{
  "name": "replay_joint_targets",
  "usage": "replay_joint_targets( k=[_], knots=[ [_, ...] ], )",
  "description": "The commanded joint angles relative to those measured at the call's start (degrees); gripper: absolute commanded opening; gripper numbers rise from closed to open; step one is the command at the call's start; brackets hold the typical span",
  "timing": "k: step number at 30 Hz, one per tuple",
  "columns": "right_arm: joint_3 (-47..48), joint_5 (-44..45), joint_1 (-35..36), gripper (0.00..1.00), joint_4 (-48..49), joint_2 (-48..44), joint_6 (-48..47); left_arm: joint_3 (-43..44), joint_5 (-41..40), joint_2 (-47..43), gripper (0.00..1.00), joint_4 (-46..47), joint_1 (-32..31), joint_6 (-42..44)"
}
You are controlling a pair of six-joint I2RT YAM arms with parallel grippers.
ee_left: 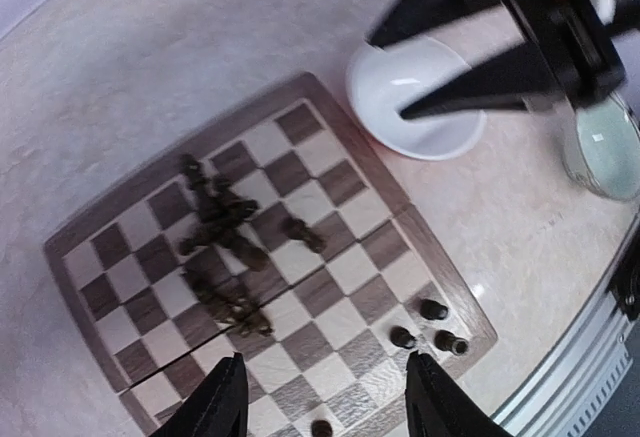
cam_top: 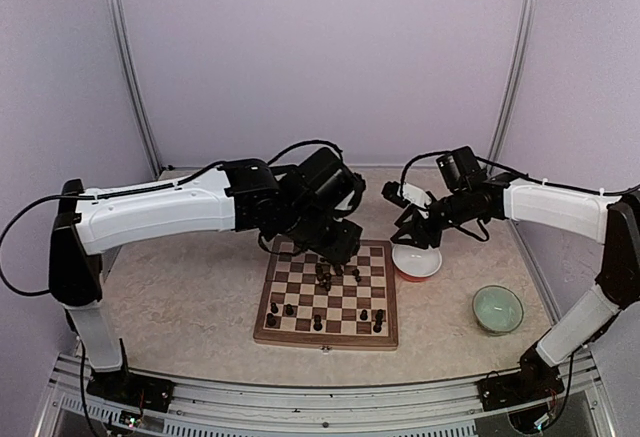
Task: Set up the chess pieces on the board
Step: Adjust the pawn on the chessboard.
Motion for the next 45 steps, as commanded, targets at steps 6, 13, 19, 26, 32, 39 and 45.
replay_joint_targets(
  k=[6, 13, 19, 26, 32, 39, 45],
  knots=[
    [5.7, 3.34, 8.88, 0.44, -6.84, 10.6, 3.47, -14.47, -6.62, -9.41, 0.55, 14.78, 4.63, -10.0],
    [7.88, 11.02, 9.42, 0.44, -3.85, 15.0, -7.15, -17.29, -6.37, -10.54, 0.55, 14.09, 4.68, -9.43],
    [12.49, 10.26, 9.51, 0.46, -5.79, 20.65, -12.88, -20.36, -6.9, -12.94, 0.55, 14.61, 4.85, -9.96],
    [17.36, 7.59, 9.54, 0.46, -8.75, 25.9, -16.49, -23.08, -7.3, -15.89, 0.56, 15.14, 5.36, -10.6],
    [19.84, 3.19, 10.31, 0.46, -12.2, 28.2, -19.69, -25.48, -7.16, -17.89, 0.56, 15.96, 6.01, -10.92],
    [21.01, 2.24, 12.29, 0.46, -14.85, 30.18, -22.4, -25.79, -6.56, -17.8, 0.56, 16.55, 6.13, -11.1],
    [21.4, 2.21, 13.56, 0.46, -14.42, 30.79, -22.34, -26.04, -5.78, -17.31, 0.56, 17.17, 6.08, -11.36]
  ],
)
